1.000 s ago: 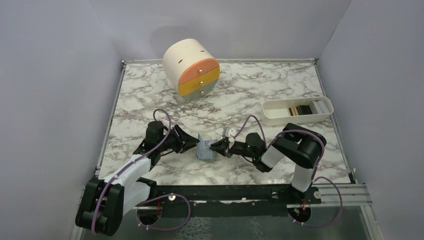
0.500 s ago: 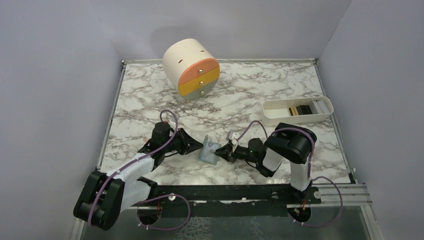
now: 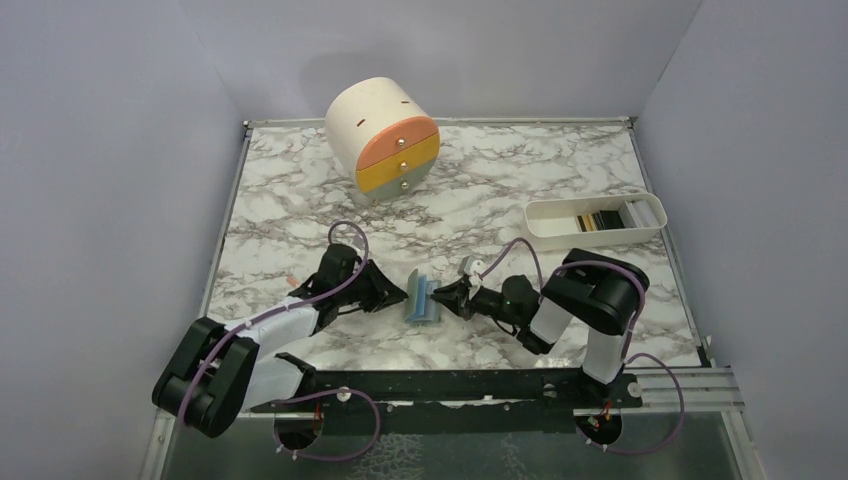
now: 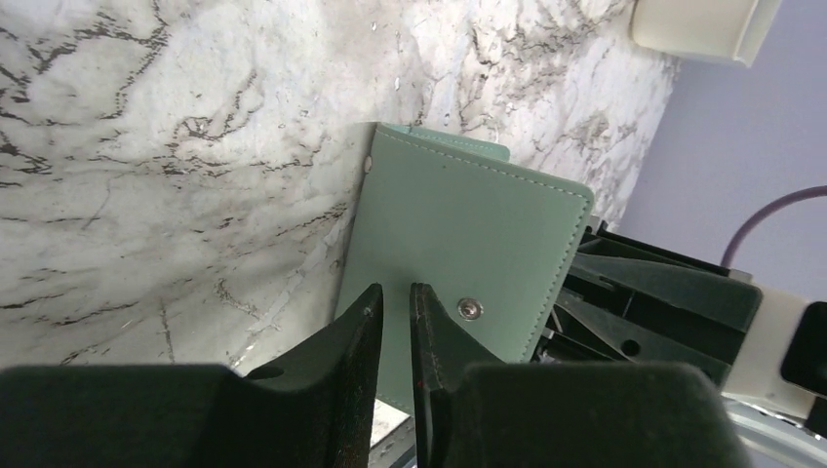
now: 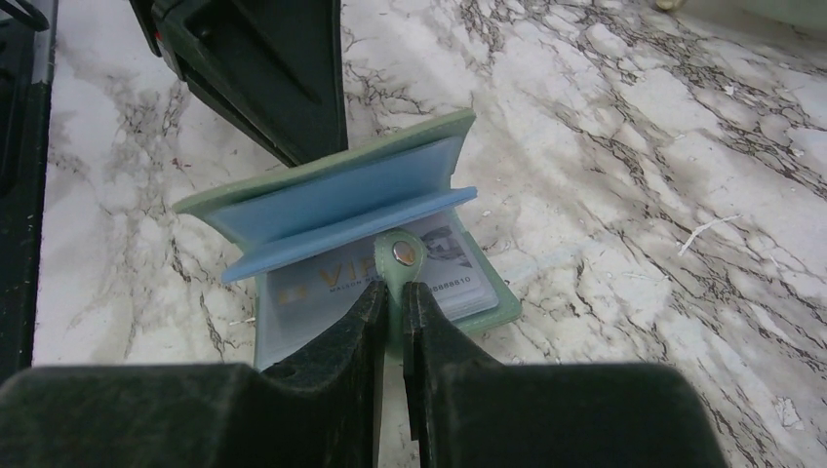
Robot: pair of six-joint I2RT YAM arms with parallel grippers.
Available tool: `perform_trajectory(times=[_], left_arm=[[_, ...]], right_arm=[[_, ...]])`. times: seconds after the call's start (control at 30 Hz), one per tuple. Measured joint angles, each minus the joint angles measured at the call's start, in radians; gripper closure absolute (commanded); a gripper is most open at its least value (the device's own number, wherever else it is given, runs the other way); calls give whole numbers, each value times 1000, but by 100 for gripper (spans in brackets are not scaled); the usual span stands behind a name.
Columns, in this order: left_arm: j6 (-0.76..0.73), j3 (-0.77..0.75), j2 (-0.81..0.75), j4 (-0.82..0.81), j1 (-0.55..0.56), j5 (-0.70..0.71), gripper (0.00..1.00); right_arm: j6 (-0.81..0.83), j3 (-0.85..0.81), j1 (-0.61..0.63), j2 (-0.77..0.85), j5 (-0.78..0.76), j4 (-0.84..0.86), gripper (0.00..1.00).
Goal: Put the credit cards into the card holder
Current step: Close the card holder at the center of the board.
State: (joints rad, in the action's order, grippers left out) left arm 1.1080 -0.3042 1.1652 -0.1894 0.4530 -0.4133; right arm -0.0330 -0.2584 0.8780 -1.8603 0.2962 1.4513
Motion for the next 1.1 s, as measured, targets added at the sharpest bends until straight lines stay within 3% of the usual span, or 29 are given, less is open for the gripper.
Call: perform_trajectory(times=[1.1], left_arm=[[-66, -95, 139, 52, 99, 118, 78]], right_arm=[[0, 1, 0, 76, 24, 0, 89]])
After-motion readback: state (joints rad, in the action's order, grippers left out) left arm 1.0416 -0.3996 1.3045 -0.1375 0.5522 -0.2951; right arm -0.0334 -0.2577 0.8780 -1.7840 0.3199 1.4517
